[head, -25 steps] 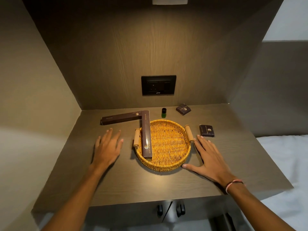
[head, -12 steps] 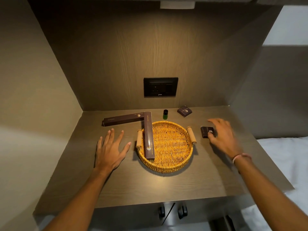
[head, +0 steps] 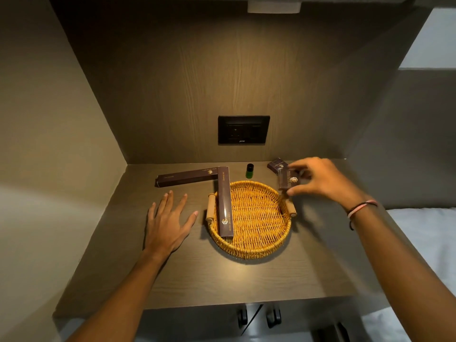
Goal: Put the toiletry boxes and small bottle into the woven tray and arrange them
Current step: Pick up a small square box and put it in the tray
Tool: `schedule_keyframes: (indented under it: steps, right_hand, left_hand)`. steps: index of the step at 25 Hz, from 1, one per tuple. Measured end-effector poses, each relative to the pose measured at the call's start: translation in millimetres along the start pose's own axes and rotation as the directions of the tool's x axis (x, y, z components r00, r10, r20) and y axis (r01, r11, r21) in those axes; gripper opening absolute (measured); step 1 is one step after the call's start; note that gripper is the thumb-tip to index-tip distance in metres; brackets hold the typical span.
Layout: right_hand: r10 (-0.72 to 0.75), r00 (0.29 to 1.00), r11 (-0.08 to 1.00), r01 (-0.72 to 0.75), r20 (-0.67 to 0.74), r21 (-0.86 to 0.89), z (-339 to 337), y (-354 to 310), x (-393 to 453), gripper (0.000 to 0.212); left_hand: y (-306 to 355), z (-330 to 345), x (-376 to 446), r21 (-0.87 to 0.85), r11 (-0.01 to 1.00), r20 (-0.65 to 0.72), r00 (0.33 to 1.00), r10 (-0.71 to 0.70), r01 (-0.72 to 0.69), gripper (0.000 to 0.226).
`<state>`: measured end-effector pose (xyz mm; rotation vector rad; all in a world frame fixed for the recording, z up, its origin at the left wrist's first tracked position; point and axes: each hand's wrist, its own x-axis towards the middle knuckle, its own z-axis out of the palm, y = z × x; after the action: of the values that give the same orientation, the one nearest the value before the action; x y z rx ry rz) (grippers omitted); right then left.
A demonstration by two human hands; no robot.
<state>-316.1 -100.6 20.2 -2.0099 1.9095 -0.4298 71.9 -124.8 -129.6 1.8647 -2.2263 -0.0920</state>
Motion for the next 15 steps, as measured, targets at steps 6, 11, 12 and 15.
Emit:
schedule_keyframes:
  steps: [6, 11, 12, 15]
  right_hand:
    - [-0.081, 0.927, 0.951, 0.181, 0.367, -0.249, 63, -84, -12, 0.059]
    - [0.012, 0.834, 0.958, 0.149, 0.551, -0.247, 75, -83, -9, 0.062]
    - [0.023, 0.826, 0.97, 0.119, 0.563, -0.214, 70, -79, -4, 0.061]
    - [0.04, 0.936, 0.997, -0.015, 0.35, -0.075, 43, -60, 25, 0.044]
  left_hand:
    - [1, -1, -1, -0.016, 1.0, -0.009, 1.0, 0.0, 0.0, 0.076]
    - [3, -4, -1, -0.03, 1.0, -0.017, 1.0, -0.007, 0.007, 0.076]
    - [3, -3, -2, -0.028, 1.0, -0.016, 1.0, -0.009, 0.009, 0.076]
    - [3, -3, -1, -0.028, 1.0, -0.007, 1.0, -0.011, 0.01, 0.076]
